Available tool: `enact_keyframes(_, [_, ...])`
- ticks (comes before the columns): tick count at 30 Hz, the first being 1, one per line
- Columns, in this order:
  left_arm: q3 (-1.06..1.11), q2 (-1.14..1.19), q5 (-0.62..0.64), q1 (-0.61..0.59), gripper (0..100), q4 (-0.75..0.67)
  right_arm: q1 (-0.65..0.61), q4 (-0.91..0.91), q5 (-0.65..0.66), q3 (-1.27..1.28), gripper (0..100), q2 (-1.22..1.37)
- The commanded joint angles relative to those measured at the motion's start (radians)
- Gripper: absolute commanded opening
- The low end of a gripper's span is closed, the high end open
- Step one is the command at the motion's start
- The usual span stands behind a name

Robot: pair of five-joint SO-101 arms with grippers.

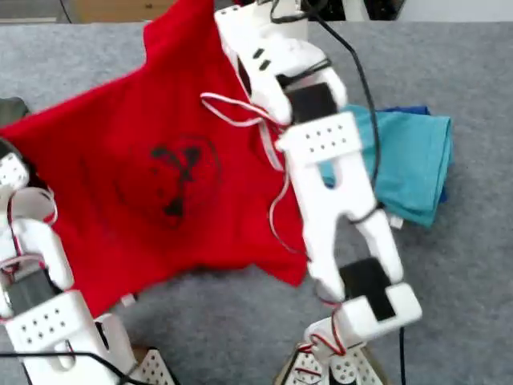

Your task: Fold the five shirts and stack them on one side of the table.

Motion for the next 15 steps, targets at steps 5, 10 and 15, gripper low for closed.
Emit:
enact_keyframes(5, [-0.256,0.456,-0.006,0.103,2,-0.164,0.013,-0.132,-0.011,-0.11,0.1,0.107])
enact_keyframes(10, [-0.402,0.711,-0.011,0.1,2,-0.164,0.015,-0.114,-0.011,-0.189,0.1,0.171])
enact_keyframes(15, [-0.394,0.759,-0.015,0.092,2,-0.13,0.015,0.114,-0.003,-0.197,0.1,0.177])
